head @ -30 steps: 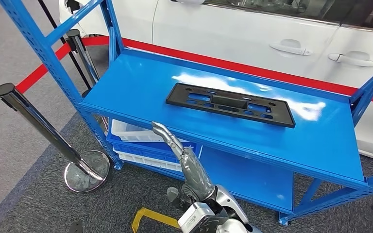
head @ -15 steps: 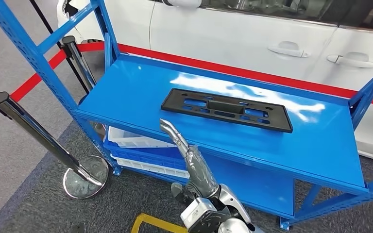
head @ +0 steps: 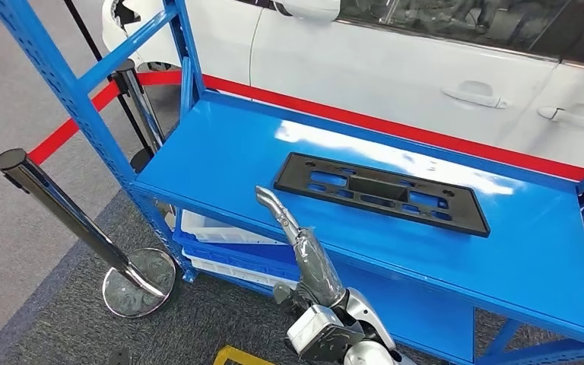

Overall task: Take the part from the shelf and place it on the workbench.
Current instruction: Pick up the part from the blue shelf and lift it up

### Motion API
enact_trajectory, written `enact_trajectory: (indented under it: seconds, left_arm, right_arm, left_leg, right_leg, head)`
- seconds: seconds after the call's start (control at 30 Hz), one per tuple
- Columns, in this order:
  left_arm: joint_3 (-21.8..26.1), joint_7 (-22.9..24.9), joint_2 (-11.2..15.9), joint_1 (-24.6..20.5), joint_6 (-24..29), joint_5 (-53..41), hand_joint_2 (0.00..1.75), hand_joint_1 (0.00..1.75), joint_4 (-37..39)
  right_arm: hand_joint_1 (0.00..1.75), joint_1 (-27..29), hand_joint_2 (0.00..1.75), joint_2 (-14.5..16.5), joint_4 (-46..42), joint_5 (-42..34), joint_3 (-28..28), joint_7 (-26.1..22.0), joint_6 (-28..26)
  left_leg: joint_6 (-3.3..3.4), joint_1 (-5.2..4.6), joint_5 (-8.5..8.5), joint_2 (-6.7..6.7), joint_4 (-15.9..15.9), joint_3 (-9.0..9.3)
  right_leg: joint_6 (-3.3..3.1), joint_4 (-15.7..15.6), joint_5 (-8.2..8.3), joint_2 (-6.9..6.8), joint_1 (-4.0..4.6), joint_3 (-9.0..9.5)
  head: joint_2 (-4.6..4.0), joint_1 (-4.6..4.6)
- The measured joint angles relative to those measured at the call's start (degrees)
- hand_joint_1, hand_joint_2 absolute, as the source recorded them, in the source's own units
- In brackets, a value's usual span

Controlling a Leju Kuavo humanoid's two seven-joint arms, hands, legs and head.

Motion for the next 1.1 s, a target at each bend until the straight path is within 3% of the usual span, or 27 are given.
enact_trajectory:
  seconds: [0.07, 0.1, 0.23, 0.43, 0.67, 1.1]
  left_arm:
    - [-0.2, 0.2, -0.1, -0.1, -0.1, -0.2, 0.0, 0.0, 0.0]
    - [-0.3, 0.3, -0.1, 0.0, -0.1, -0.3, 0.0, 0.0, 0.0]
    - [-0.5, 0.2, -0.1, -0.2, -0.1, -0.5, 0.0, 0.0, 0.0]
    - [-0.9, 0.2, 0.1, -0.3, -0.1, -0.5, 0.0, 0.0, 0.0]
    - [-1.3, 1.0, 0.4, -0.3, -1.0, -0.6, 0.0, 0.0, 0.0]
    - [-2.9, 2.4, 0.6, -0.3, -1.6, -1.7, 0.0, 0.0, 0.0]
  right_arm:
    - [0.0, 0.1, 1.31, 0.0, 0.0, 0.2, -0.1, 0.0, -0.3]
    - [0.0, 0.2, 1.75, 0.0, 0.0, 0.4, -0.2, 0.0, -0.6]
    - [0.0, 0.3, 1.75, -0.1, 0.0, 2.3, -0.7, 0.8, -3.1]
    - [0.0, 0.5, 1.75, -0.2, 0.0, 4.0, -1.4, 2.3, -4.9]
    - [0.0, -0.2, 1.75, -2.6, 0.7, 14.1, -3.8, 10.7, -7.7]
    - [0.0, -3.8, 1.75, -5.2, 8.5, 21.3, -5.1, 17.4, -5.7]
  left_leg:
    - [-0.64, 0.1, -0.29, -0.07, 0.2, 0.46]
    - [-0.95, 0.18, -0.5, -0.05, 0.2, 0.55]
    - [-1.13, 0.27, -1.12, 0.11, -0.6, 1.67]
    - [-1.25, 0.27, -1.23, 0.13, -1.3, 1.89]
    - [-1.52, 0.27, -1.06, 0.12, -1.4, 1.77]
    - [-1.65, 0.17, -0.94, 0.13, -1.4, 1.75]
  right_leg:
    - [-0.65, -2.1, 0.39, 0.1, 0.41, 0.8]
    - [-0.59, -2.4, 0.54, 0.17, 0.43, 1.24]
    - [0.33, -2.7, 0.64, 0.35, 0.36, 2.08]
    - [0.01, -2.7, 0.33, 0.4, 0.36, 2.05]
    - [-0.17, -2.7, 0.43, 0.39, 0.36, 2.14]
    - [-0.22, -2.7, 0.59, 0.37, 0.23, 2.14]
  head:
    - [0.0, -0.07]
    - [0.0, 0.03]
    - [0.0, -0.04]
    - [0.0, -0.08]
    - [0.0, -0.05]
    - [0.0, -0.05]
